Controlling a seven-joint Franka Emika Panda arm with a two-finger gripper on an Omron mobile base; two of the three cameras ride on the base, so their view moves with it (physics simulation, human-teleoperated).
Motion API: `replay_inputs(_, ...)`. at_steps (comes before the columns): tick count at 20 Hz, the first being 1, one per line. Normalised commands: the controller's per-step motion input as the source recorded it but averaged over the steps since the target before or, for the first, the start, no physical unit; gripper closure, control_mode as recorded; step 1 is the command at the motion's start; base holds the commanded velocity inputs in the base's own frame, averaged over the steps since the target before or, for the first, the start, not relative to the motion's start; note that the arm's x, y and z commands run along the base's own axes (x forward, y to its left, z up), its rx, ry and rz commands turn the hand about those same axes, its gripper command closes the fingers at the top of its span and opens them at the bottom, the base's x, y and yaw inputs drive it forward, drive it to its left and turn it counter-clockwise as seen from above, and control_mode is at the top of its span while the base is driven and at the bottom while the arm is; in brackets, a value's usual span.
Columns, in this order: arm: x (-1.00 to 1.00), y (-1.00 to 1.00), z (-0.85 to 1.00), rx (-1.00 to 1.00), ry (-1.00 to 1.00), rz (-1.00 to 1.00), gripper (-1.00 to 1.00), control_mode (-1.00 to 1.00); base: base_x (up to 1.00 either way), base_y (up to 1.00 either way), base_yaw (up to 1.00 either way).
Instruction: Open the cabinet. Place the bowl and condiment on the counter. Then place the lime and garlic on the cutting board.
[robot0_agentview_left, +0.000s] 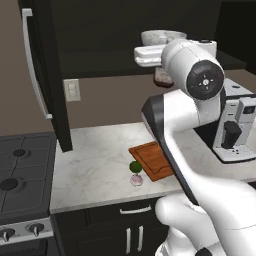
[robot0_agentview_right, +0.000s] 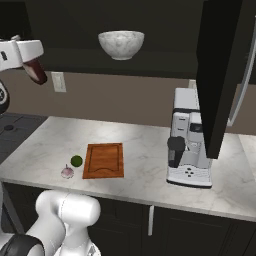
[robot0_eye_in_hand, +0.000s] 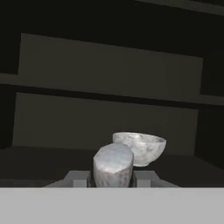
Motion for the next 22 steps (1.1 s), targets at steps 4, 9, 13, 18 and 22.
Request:
replay_inputs(4,-0.2,0.18,-0.04,0.0,0.03,0.01,1.0,-1.0,0.0,0.0,0.0)
replay_inputs(9,-0.01,0.14,-0.25,0.0,0.08,0.0,1.0,-1.0,0.0,0.0,0.0)
replay_inputs(13,0.0,0.06,-0.33,0.0,0.1,0.0,1.0,-1.0,0.0,0.0,0.0)
replay_inputs(18,-0.22,0.0,-0.31,0.0,0.07,0.03,1.0,-1.0,0.0,0.0,0.0)
replay_inputs(22,-0.39,0.0,-0.2,0.0,0.01,0.04,1.0,-1.0,0.0,0.0,0.0)
